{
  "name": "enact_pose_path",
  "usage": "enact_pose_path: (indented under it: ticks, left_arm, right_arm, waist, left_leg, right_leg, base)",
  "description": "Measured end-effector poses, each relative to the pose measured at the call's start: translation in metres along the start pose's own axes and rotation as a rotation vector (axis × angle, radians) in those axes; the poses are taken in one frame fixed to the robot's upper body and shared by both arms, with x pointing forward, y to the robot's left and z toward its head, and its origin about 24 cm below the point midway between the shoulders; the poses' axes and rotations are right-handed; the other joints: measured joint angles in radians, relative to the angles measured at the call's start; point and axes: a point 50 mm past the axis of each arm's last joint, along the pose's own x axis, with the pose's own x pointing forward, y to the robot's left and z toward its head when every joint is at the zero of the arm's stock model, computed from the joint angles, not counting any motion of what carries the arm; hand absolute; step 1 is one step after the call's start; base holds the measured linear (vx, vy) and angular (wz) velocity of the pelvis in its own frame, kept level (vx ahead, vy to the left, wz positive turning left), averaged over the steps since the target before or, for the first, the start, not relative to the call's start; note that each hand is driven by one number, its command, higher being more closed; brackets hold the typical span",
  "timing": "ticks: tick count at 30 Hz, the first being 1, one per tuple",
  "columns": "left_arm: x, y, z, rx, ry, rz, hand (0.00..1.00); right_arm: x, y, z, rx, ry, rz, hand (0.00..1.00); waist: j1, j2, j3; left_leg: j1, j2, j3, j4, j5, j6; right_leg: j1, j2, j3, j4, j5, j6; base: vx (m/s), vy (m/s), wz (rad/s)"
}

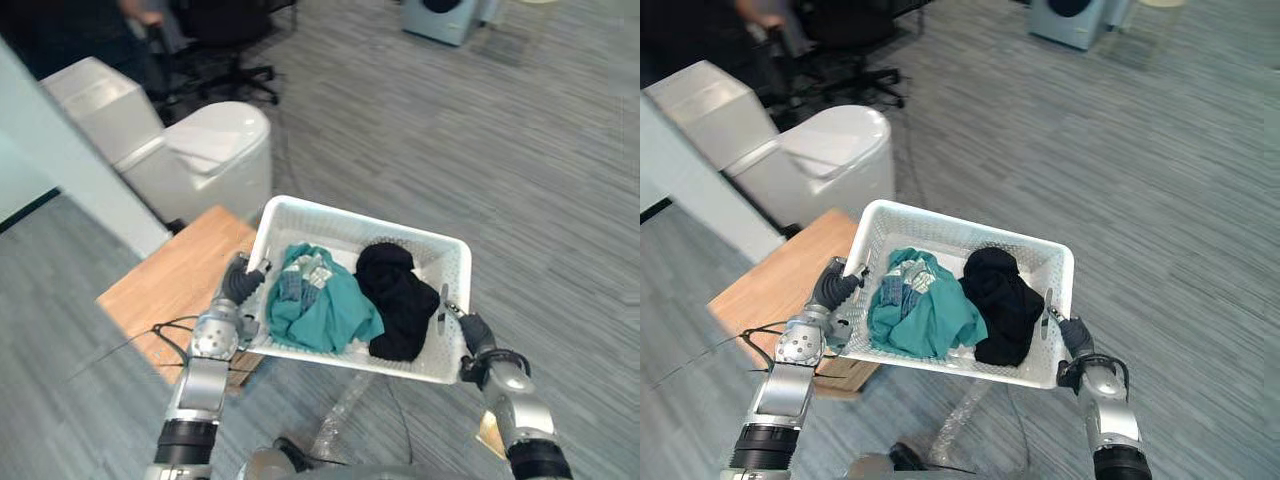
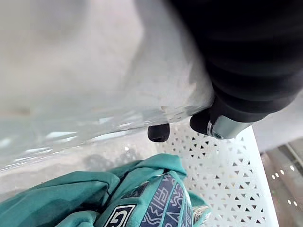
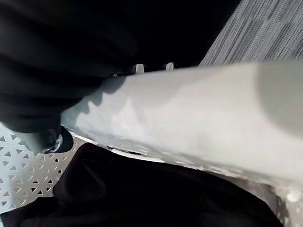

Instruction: Pick up the laundry basket with both hands and put the clothes into the washing machine.

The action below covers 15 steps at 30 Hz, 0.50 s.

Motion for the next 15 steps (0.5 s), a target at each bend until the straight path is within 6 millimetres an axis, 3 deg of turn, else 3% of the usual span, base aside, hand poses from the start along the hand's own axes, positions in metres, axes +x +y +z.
enact_pose_path:
  ticks: [1, 2, 3, 4, 5, 7, 9, 11, 13, 15]
  left_arm:
    - [-0.001, -0.005, -0.004, -0.014, 0.014, -0.011, 1.0]
    - [-0.002, -0.008, -0.004, -0.023, 0.017, -0.016, 1.0]
    - [-0.004, -0.012, -0.007, -0.038, 0.028, -0.024, 1.0]
    - [-0.004, -0.019, -0.006, -0.06, 0.027, -0.035, 1.0]
    - [-0.008, -0.025, -0.007, -0.084, 0.027, -0.043, 1.0]
    - [-0.013, -0.029, -0.012, -0.097, 0.046, -0.048, 1.0]
    - [-0.017, -0.032, -0.015, -0.109, 0.06, -0.052, 1.0]
    - [-0.019, -0.032, -0.017, -0.106, 0.066, -0.052, 1.0]
    - [-0.02, -0.03, -0.018, -0.098, 0.069, -0.05, 1.0]
    - [-0.023, -0.027, -0.021, -0.091, 0.076, -0.04, 1.0]
  right_arm:
    - [-0.004, -0.003, -0.004, -0.001, 0.004, -0.008, 1.0]
    - [-0.005, -0.005, -0.005, -0.004, 0.01, -0.016, 1.0]
    - [-0.007, -0.009, -0.006, -0.011, 0.012, -0.023, 1.0]
    - [-0.008, -0.012, -0.006, -0.023, 0.014, -0.029, 1.0]
    - [-0.01, -0.017, -0.008, -0.019, 0.022, -0.047, 1.0]
    - [-0.013, -0.019, -0.012, -0.019, 0.035, -0.052, 1.0]
    - [-0.015, -0.021, -0.015, -0.023, 0.045, -0.055, 1.0]
    - [-0.019, -0.02, -0.022, -0.008, 0.062, -0.06, 1.0]
    - [-0.019, -0.018, -0.024, 0.007, 0.065, -0.062, 1.0]
    - [-0.019, -0.014, -0.027, 0.021, 0.073, -0.054, 1.0]
  waist:
    - [-0.012, 0.016, -0.001]
    - [-0.008, 0.016, -0.001]
    - [-0.005, 0.011, 0.002]
    - [-0.006, 0.013, 0.003]
    - [-0.004, 0.014, 0.003]
    - [0.008, 0.018, 0.003]
    - [0.025, 0.04, 0.004]
    - [0.026, 0.046, 0.005]
    - [0.027, 0.047, 0.008]
    - [0.049, 0.047, 0.009]
  left_leg:
    - [0.0, 0.065, -0.024, 0.067, 0.001, -0.001]
    - [0.0, 0.099, -0.046, 0.111, 0.02, 0.013]
    - [-0.028, 0.131, -0.126, 0.172, 0.022, 0.004]
    - [-0.045, 0.112, -0.215, 0.152, -0.007, -0.039]
    - [-0.083, 0.062, -0.366, 0.136, -0.025, -0.052]
    - [-0.108, -0.009, -0.519, 0.11, -0.025, -0.051]
    - [-0.104, -0.072, -0.602, 0.049, -0.008, -0.039]
    - [-0.081, -0.11, -0.672, 0.017, -0.036, -0.046]
    - [-0.07, -0.137, -0.676, -0.022, -0.036, -0.046]
    - [-0.025, -0.164, -0.67, -0.094, -0.032, -0.047]
  right_leg:
    - [0.038, 0.057, 0.019, -0.066, 0.07, -0.023]
    - [0.043, 0.078, 0.045, -0.078, 0.077, -0.035]
    - [0.062, 0.096, 0.09, -0.094, 0.068, -0.052]
    - [0.068, 0.101, 0.111, -0.097, 0.065, -0.057]
    - [0.077, 0.106, 0.152, -0.096, 0.062, -0.062]
    - [0.097, 0.114, 0.192, -0.094, 0.059, -0.067]
    - [0.11, 0.128, 0.222, -0.092, 0.058, -0.065]
    - [0.109, 0.124, 0.239, -0.085, 0.049, -0.051]
    - [0.102, 0.104, 0.237, -0.085, 0.054, -0.043]
    - [0.105, 0.09, 0.247, -0.087, 0.056, -0.04]
  base:
    - [0.05, -0.397, -0.81]
    - [0.05, -0.32, -0.89]
    - [0.05, -0.209, -0.97]
    - [0.04, -0.183, -1.12]
    - [0.06, -0.108, -0.89]
    - [0.06, -0.037, -0.92]
    - [0.06, 0.048, -0.86]
    - [0.08, 0.091, -0.39]
    - [0.03, 0.119, 0.07]
    - [0.0, 0.11, -0.04]
